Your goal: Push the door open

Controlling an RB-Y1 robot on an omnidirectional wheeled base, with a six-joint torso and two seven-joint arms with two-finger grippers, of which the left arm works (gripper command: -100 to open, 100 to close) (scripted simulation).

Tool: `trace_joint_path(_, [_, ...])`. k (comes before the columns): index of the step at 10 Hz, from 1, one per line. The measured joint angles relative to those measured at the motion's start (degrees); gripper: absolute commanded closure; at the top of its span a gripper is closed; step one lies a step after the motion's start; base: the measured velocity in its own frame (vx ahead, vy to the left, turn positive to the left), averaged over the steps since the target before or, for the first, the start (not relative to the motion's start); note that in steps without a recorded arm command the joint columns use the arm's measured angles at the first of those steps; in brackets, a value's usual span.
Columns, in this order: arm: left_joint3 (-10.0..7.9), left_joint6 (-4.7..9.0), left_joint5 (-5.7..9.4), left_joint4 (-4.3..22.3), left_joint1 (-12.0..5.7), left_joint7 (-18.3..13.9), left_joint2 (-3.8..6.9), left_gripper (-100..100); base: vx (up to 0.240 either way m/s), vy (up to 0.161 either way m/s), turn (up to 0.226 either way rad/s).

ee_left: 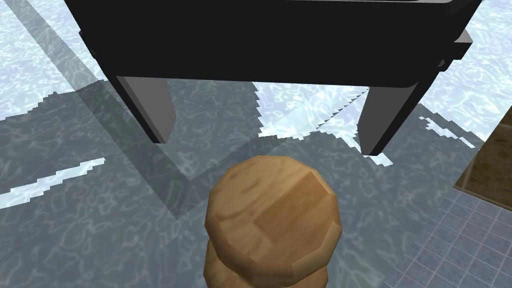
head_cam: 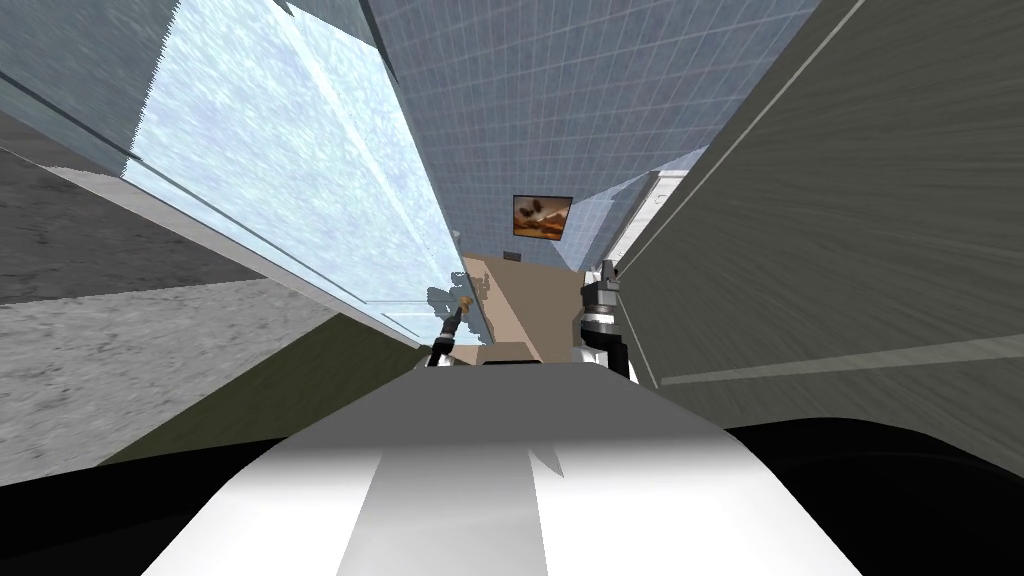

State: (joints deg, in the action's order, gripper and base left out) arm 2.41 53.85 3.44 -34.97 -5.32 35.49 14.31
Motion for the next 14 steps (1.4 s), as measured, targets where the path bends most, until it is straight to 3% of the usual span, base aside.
trace_joint_path(14, [1.45, 0.12, 1.08, -0.7, 2.43, 19.9, 3.41, -100, -0.036, -0.028, -0.005])
